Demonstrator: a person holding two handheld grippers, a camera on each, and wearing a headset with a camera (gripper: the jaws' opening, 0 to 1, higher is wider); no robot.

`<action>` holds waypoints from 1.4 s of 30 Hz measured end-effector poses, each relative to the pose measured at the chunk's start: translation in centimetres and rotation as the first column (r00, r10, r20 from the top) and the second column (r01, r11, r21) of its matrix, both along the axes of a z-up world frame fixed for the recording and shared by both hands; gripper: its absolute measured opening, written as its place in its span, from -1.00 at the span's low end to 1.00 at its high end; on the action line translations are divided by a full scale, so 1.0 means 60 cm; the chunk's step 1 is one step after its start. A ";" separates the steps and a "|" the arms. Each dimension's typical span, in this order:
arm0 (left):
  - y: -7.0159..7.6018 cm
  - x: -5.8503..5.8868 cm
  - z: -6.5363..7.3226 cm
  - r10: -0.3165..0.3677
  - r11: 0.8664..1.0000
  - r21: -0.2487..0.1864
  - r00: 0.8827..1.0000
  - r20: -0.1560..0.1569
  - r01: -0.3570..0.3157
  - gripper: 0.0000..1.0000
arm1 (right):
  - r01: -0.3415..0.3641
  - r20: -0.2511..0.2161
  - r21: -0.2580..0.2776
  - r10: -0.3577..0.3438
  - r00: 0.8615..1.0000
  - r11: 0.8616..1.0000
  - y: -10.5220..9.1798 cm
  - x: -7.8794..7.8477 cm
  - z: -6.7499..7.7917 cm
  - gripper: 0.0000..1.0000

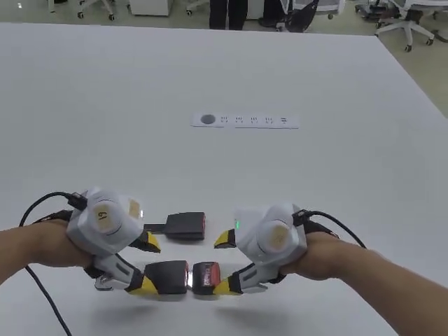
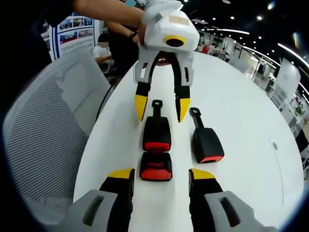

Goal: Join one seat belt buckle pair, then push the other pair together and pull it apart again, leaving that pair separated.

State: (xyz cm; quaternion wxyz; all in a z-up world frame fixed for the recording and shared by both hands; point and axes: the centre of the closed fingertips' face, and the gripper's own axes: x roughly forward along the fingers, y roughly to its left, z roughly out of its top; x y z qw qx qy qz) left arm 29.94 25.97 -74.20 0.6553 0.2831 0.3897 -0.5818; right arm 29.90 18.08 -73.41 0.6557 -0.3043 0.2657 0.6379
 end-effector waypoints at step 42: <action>-0.026 0.141 0.039 -0.006 1.000 0.006 0.998 0.067 0.006 -0.07 | 0.091 0.023 -0.073 -0.089 0.996 0.993 -0.146 0.124 0.012 -0.10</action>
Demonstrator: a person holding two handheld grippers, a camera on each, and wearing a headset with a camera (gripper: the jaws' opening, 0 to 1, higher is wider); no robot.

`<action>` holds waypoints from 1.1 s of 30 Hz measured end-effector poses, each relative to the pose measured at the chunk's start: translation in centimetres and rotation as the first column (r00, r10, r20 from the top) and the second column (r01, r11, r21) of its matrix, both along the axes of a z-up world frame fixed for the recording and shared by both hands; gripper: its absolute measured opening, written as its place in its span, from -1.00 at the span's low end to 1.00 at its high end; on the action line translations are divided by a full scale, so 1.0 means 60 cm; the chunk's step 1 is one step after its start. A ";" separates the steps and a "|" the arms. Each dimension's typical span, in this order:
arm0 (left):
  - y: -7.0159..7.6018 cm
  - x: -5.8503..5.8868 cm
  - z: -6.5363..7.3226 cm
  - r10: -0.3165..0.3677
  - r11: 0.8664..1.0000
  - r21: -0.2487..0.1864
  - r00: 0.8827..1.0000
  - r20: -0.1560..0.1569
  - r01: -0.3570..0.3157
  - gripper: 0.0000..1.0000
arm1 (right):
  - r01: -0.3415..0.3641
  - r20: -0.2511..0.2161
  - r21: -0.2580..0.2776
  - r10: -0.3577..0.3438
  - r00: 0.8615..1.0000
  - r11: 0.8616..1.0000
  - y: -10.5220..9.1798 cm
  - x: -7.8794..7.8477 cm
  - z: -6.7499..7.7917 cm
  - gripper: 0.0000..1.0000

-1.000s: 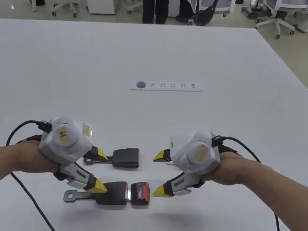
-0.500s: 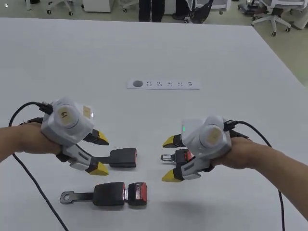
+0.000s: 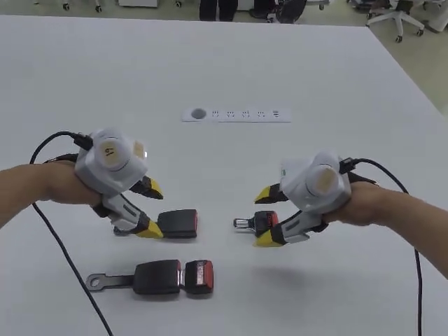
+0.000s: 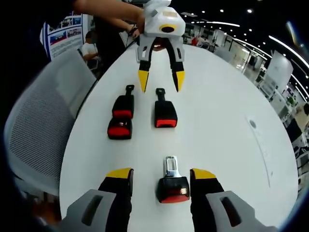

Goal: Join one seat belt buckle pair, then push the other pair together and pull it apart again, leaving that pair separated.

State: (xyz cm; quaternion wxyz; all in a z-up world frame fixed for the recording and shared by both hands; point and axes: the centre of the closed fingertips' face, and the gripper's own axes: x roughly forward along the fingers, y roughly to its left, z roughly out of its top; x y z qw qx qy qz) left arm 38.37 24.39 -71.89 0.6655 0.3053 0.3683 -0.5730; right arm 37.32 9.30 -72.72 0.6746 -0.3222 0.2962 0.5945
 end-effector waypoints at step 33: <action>-0.006 0.016 -0.075 -0.100 0.988 0.112 0.994 -0.037 0.103 -0.33 | -0.023 -0.051 -0.098 0.018 0.999 0.995 -0.053 0.031 -0.073 -0.38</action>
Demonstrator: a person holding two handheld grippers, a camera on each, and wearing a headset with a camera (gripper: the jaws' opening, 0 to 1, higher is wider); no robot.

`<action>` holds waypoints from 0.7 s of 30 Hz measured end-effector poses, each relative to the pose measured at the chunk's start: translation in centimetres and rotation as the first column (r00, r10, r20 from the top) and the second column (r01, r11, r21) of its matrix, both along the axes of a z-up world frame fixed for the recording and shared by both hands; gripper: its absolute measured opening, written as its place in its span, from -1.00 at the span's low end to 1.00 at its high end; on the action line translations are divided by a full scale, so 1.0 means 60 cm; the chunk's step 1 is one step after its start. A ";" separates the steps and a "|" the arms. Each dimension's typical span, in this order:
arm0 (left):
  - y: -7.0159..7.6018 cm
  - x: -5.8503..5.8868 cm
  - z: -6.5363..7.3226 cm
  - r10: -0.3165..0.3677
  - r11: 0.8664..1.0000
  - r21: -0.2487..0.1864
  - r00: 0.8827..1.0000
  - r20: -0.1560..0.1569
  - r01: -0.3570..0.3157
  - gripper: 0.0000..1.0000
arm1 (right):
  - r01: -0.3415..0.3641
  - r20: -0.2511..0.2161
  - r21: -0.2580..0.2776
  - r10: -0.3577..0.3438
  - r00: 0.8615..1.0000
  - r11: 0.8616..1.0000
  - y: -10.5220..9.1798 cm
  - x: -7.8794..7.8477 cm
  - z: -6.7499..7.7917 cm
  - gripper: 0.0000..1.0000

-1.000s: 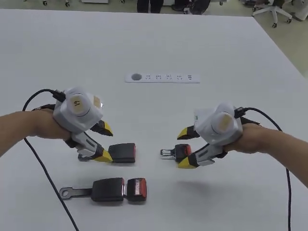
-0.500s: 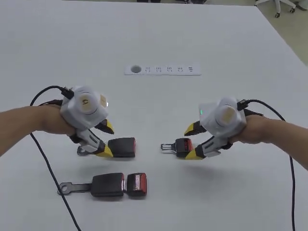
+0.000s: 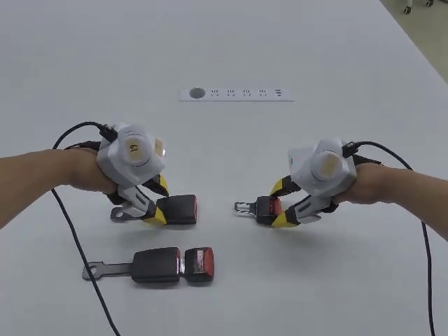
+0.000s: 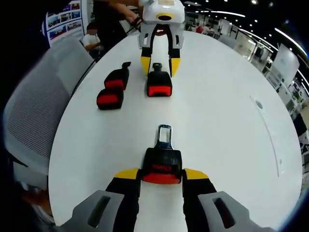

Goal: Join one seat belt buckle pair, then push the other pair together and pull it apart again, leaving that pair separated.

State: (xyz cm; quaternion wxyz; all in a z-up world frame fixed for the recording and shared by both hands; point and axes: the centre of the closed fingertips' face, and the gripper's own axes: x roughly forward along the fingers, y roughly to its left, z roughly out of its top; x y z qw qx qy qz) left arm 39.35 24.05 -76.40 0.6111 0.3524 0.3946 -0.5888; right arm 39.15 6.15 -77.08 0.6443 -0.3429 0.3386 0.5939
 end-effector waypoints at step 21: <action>0.004 0.000 -0.014 -0.016 1.000 0.018 1.000 -0.023 0.017 -0.40 | -0.036 0.017 0.008 0.036 0.999 0.999 0.002 -0.004 0.002 -0.41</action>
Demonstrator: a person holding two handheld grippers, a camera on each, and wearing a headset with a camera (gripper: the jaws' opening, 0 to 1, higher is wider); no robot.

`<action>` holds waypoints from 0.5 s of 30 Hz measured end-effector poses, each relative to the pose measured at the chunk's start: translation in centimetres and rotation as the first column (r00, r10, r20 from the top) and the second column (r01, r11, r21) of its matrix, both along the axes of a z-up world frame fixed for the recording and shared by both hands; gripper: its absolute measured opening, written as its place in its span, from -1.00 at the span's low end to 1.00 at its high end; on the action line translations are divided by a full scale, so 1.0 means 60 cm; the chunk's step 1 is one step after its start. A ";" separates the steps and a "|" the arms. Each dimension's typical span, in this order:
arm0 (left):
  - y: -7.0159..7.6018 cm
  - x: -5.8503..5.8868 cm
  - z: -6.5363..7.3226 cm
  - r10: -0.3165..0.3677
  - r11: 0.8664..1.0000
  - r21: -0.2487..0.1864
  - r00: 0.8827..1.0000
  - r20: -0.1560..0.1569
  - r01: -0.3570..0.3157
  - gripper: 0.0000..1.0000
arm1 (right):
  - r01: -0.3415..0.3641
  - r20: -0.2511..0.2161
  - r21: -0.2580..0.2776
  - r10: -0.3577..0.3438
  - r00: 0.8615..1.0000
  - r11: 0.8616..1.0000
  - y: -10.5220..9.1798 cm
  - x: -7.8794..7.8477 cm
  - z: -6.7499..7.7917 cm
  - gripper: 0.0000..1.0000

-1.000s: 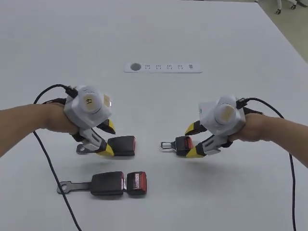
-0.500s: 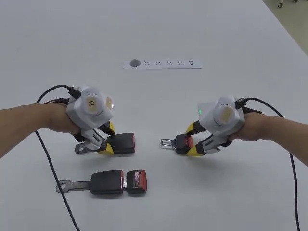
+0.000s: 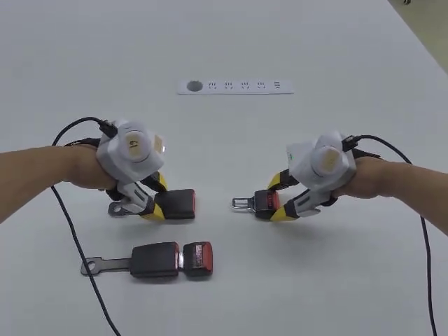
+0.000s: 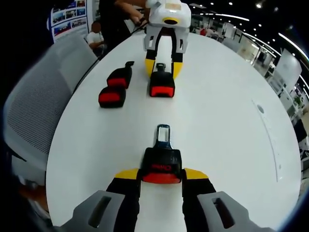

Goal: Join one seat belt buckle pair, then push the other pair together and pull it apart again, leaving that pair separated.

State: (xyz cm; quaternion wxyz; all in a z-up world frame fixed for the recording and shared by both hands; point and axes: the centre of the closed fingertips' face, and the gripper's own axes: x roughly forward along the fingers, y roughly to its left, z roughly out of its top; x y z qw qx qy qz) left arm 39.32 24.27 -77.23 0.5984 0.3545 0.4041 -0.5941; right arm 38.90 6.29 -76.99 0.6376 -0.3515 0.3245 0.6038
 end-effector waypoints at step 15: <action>0.000 -0.001 -0.004 0.014 1.000 0.015 1.000 -0.011 -0.014 -0.40 | 0.019 -0.004 0.020 -0.019 1.000 1.000 0.011 0.006 0.004 -0.42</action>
